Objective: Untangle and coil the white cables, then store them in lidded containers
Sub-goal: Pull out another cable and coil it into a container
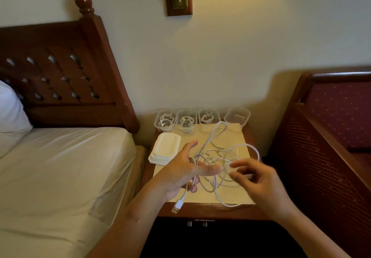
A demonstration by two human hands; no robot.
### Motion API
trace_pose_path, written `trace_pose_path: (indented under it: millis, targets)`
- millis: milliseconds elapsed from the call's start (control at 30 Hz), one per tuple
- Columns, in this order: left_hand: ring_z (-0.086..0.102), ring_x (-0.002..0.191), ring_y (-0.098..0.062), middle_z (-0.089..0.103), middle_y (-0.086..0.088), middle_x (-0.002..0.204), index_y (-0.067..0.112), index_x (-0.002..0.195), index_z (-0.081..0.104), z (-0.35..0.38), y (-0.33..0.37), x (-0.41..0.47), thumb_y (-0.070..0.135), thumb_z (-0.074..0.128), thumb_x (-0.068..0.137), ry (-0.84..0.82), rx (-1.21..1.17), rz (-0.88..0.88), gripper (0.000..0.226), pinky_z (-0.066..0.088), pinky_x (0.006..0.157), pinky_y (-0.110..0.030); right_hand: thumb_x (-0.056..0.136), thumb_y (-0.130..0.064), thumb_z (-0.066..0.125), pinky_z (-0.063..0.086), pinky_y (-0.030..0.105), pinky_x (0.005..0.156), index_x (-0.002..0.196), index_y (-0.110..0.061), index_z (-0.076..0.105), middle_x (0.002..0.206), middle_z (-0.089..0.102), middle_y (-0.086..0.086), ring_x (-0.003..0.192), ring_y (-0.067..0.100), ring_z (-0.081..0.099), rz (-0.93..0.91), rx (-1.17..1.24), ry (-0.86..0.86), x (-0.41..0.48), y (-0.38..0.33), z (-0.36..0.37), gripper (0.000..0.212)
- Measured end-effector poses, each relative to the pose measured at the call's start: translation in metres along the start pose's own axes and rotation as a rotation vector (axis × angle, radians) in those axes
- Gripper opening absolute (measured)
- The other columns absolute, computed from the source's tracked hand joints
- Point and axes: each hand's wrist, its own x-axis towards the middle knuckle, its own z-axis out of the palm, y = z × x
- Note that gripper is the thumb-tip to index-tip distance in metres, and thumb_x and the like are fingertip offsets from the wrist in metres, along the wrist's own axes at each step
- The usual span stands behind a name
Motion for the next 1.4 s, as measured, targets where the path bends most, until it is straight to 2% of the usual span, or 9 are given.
trace_pose_path:
  millis: [167, 267, 367, 433, 633, 767, 933, 1133, 1400]
  targets:
    - [0.059, 0.061, -0.019, 0.06, -0.006, 0.119, 0.031, 0.12, 0.064, 0.002, -0.03, -0.015, 0.045, 0.092, 0.072, -0.006, 0.268, -0.038, 0.057, 0.052, 0.06, -0.032, 0.093, -0.021, 0.063, 0.049, 0.033, 0.061, 0.106, -0.018, 0.07, 0.079, 0.066, 0.01, 0.069, 0.029, 0.059, -0.224, 0.053, 0.099, -0.017, -0.049, -0.031, 0.015]
    - [0.066, 0.073, -0.005, 0.049, 0.004, 0.135, 0.041, 0.129, 0.055, 0.006, -0.041, -0.023, 0.052, 0.092, 0.07, -0.037, 0.526, 0.0, 0.07, 0.05, 0.065, -0.017, 0.097, -0.022, 0.058, 0.046, 0.034, 0.056, 0.108, -0.02, 0.069, 0.079, 0.065, 0.013, 0.068, 0.035, 0.055, -0.279, -0.033, 0.047, -0.014, -0.076, -0.036, 0.015]
    - [0.06, 0.118, -0.008, 0.042, 0.014, 0.146, 0.051, 0.146, 0.04, 0.002, -0.023, -0.027, 0.072, 0.085, 0.064, -0.109, 0.795, 0.069, 0.095, 0.051, 0.094, -0.025, 0.092, -0.012, 0.069, 0.049, 0.019, 0.061, 0.104, -0.016, 0.068, 0.075, 0.065, 0.013, 0.066, 0.024, 0.062, -0.294, -0.041, 0.0, 0.0, -0.097, -0.041, 0.013]
    - [0.059, 0.119, -0.002, 0.043, 0.021, 0.146, 0.049, 0.147, 0.042, 0.0, 0.002, -0.033, 0.077, 0.076, 0.07, -0.083, 0.879, 0.154, 0.089, 0.048, 0.099, -0.027, 0.087, -0.018, 0.075, 0.049, 0.025, 0.059, 0.101, -0.015, 0.067, 0.073, 0.066, 0.013, 0.065, 0.026, 0.063, -0.264, -0.021, -0.067, 0.01, -0.106, -0.044, 0.016]
    - [0.066, 0.092, -0.01, 0.073, 0.012, 0.102, 0.029, 0.11, 0.075, 0.019, 0.044, -0.05, 0.047, 0.062, 0.099, -0.014, 0.64, 0.529, 0.025, 0.054, 0.077, -0.028, 0.081, -0.02, 0.075, 0.042, 0.017, 0.051, 0.1, -0.001, 0.059, 0.069, 0.066, 0.011, 0.055, 0.01, 0.055, -0.217, 0.151, -0.164, 0.036, -0.12, -0.042, 0.031]
    - [0.063, 0.07, -0.006, 0.075, -0.002, 0.082, 0.013, 0.089, 0.078, 0.027, 0.045, -0.047, 0.033, 0.058, 0.104, -0.002, 0.553, 0.619, 0.033, 0.046, 0.062, -0.021, 0.085, -0.042, 0.076, 0.044, 0.032, 0.06, 0.111, -0.01, 0.059, 0.083, 0.071, 0.018, 0.065, 0.021, 0.056, -0.082, 0.389, -0.005, 0.052, -0.106, -0.028, 0.045]
    - [0.054, 0.044, -0.015, 0.067, -0.015, 0.06, 0.0, 0.08, 0.071, 0.023, 0.052, -0.034, 0.025, 0.059, 0.104, 0.139, 0.267, 0.65, 0.036, 0.038, 0.044, -0.016, 0.09, -0.077, 0.028, 0.047, 0.045, 0.09, 0.116, -0.012, 0.069, 0.107, 0.076, 0.008, 0.097, 0.028, 0.068, 0.113, 0.36, -0.085, 0.028, -0.061, 0.002, 0.08]
    - [0.053, 0.041, -0.023, 0.063, -0.017, 0.06, -0.003, 0.082, 0.07, 0.016, 0.056, -0.021, 0.03, 0.063, 0.103, 0.207, 0.09, 0.512, 0.039, 0.04, 0.041, -0.025, 0.096, -0.024, 0.07, 0.056, 0.039, 0.079, 0.098, -0.02, 0.076, 0.092, 0.072, 0.01, 0.081, 0.024, 0.065, -0.012, 0.302, -0.253, 0.005, -0.055, 0.014, 0.006]
    - [0.064, 0.053, -0.028, 0.068, -0.022, 0.071, -0.01, 0.093, 0.071, 0.014, 0.054, -0.017, 0.026, 0.064, 0.101, 0.146, -0.043, 0.434, 0.037, 0.052, 0.048, -0.028, 0.094, -0.034, 0.072, 0.054, 0.049, 0.086, 0.101, -0.025, 0.077, 0.095, 0.073, 0.001, 0.091, 0.028, 0.065, -0.032, 0.211, -0.166, 0.015, -0.059, 0.024, 0.013]
